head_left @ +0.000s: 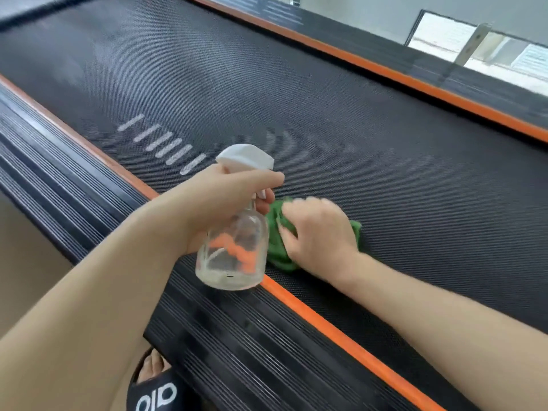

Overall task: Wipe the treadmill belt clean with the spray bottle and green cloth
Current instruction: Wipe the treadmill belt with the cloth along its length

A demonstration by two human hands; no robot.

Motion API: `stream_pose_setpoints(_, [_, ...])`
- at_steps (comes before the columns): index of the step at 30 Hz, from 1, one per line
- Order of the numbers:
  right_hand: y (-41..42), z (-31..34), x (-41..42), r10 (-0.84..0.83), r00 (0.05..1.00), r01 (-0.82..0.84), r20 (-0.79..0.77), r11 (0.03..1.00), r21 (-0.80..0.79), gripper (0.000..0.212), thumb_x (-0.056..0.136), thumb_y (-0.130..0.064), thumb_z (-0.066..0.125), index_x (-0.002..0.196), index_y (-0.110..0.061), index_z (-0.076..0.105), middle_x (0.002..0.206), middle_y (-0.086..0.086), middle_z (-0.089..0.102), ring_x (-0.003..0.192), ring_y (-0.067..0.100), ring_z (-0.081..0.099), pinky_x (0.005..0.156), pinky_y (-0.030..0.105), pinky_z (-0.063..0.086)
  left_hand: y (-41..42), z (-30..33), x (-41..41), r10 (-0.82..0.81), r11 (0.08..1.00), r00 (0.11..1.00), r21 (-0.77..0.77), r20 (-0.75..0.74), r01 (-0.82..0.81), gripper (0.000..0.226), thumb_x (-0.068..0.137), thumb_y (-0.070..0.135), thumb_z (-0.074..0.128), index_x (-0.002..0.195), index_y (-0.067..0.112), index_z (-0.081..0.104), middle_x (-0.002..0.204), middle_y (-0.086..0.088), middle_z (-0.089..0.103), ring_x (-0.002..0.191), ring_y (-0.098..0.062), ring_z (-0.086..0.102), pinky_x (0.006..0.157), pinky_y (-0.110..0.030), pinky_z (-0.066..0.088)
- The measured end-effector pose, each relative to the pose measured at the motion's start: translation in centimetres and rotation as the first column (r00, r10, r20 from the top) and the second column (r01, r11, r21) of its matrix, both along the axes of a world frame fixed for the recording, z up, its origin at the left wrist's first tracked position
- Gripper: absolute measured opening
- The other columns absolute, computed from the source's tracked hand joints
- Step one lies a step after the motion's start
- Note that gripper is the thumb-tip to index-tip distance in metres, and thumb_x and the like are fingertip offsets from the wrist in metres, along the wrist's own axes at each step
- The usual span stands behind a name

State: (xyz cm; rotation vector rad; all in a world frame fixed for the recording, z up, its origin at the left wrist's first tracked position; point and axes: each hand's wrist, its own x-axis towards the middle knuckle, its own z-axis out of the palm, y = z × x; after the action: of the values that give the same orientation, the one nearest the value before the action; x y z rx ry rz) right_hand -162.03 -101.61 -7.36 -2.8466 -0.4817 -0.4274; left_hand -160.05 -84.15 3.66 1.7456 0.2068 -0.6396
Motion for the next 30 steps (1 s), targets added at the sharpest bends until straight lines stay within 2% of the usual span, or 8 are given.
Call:
stream_pose_setpoints(8, [-3.8, -0.2, -5.4, 0.272, 0.961, -0.274, -0.041, 0.961, -0.041, 0.021, 0.084, -0.030, 0.059, 0.070, -0.018, 0.048, 0.068, -0.003, 0.048, 0.063, 0.021, 0.045, 0.058, 0.035, 0.038, -0.9, -1.4, 1.8, -0.014, 0.999, 0.998, 0.052, 0.053, 0.011, 0.042, 0.064, 0.060, 0.076, 0.058, 0.018, 0.073, 0.081, -0.018, 0.074, 0.077, -0.028, 0.065, 0.086, -0.056, 0.061])
stream_pose_setpoints(10, [-3.7, -0.4, -5.4, 0.265, 0.964, -0.265, -0.022, 0.964, -0.015, 0.022, 0.084, -0.029, 0.060, 0.070, -0.018, 0.048, 0.068, -0.003, 0.047, 0.063, 0.021, 0.044, 0.059, 0.034, 0.036, -0.8, -1.6, 1.7, -0.001, 0.997, 0.999, 0.075, 0.050, -0.003, 0.047, 0.063, 0.065, 0.074, 0.057, 0.018, 0.075, 0.083, -0.024, 0.073, 0.076, -0.029, 0.066, 0.091, -0.062, 0.059])
stream_pose_setpoints(14, [-3.8, -0.5, -5.5, 0.268, 0.963, -0.268, -0.009, 0.963, -0.035, 0.023, 0.083, -0.028, 0.063, 0.069, -0.017, 0.048, 0.068, -0.003, 0.047, 0.063, 0.021, 0.042, 0.058, 0.034, 0.034, -1.3, -2.2, 1.8, 0.035, 0.999, 0.994, 0.037, 0.106, -0.039, 0.043, 0.064, 0.065, 0.077, 0.067, 0.022, 0.079, 0.093, -0.008, 0.081, 0.081, -0.026, 0.070, 0.095, -0.059, 0.059])
stream_pose_setpoints(18, [-4.0, -0.6, -5.6, 0.264, 0.964, -0.264, -0.014, 0.964, -0.031, 0.022, 0.083, -0.028, 0.062, 0.070, -0.018, 0.049, 0.069, -0.003, 0.047, 0.065, 0.020, 0.042, 0.060, 0.032, 0.033, -2.2, -2.5, 2.3, 0.114, 0.991, 0.981, 0.048, 0.158, -0.123, 0.046, 0.070, 0.064, 0.072, 0.055, 0.021, 0.073, 0.078, -0.010, 0.078, 0.074, -0.031, 0.071, 0.091, -0.056, 0.060])
stream_pose_setpoints(21, [-4.0, -0.7, -4.6, 0.269, 0.963, -0.270, -0.018, 0.962, -0.043, 0.021, 0.084, -0.029, 0.061, 0.070, -0.018, 0.049, 0.070, -0.002, 0.048, 0.065, 0.021, 0.044, 0.060, 0.033, 0.034, -2.4, -2.6, 2.8, 0.119, 0.991, 0.979, 0.040, 0.167, -0.127, 0.047, 0.067, 0.066, 0.075, 0.070, 0.019, 0.079, 0.092, -0.012, 0.081, 0.086, -0.035, 0.078, 0.091, -0.055, 0.062])
stream_pose_setpoints(24, [-3.6, -0.5, 1.2, 0.076, 0.997, -0.074, 0.029, 0.996, -0.055, 0.021, 0.082, -0.031, 0.058, 0.068, -0.018, 0.049, 0.066, 0.002, 0.053, 0.062, 0.028, 0.052, 0.058, 0.037, 0.039, -2.0, -3.4, 3.0, 0.126, 0.989, 0.970, 0.043, 0.207, -0.138, 0.058, 0.077, 0.059, 0.079, 0.095, 0.003, 0.077, 0.084, -0.010, 0.076, 0.074, -0.025, 0.073, 0.080, -0.042, 0.061])
stream_pose_setpoints(28, [-2.9, -0.2, 13.1, -0.229, 0.973, 0.227, -0.028, 0.972, -0.059, 0.020, 0.092, -0.031, 0.051, 0.077, -0.018, 0.052, 0.081, 0.006, 0.066, 0.077, 0.034, 0.062, 0.065, 0.035, 0.036, -1.3, -5.0, 2.6, 0.172, 0.979, 0.947, 0.059, 0.270, -0.194, 0.035, 0.093, 0.044, 0.075, 0.086, 0.010, 0.080, 0.082, -0.001, 0.081, 0.070, -0.006, 0.073, 0.067, -0.021, 0.054])
stream_pose_setpoints(30, [-2.8, -0.3, 16.6, -0.316, 0.947, 0.313, -0.063, 0.949, -0.045, 0.020, 0.095, -0.032, 0.045, 0.080, -0.020, 0.049, 0.088, 0.006, 0.067, 0.083, 0.033, 0.061, 0.070, 0.036, 0.035, -1.0, -5.7, 2.3, 0.218, 0.971, 0.934, 0.031, 0.282, -0.236, 0.033, 0.094, 0.043, 0.074, 0.079, 0.013, 0.079, 0.078, 0.005, 0.081, 0.077, -0.008, 0.074, 0.067, -0.019, 0.054])
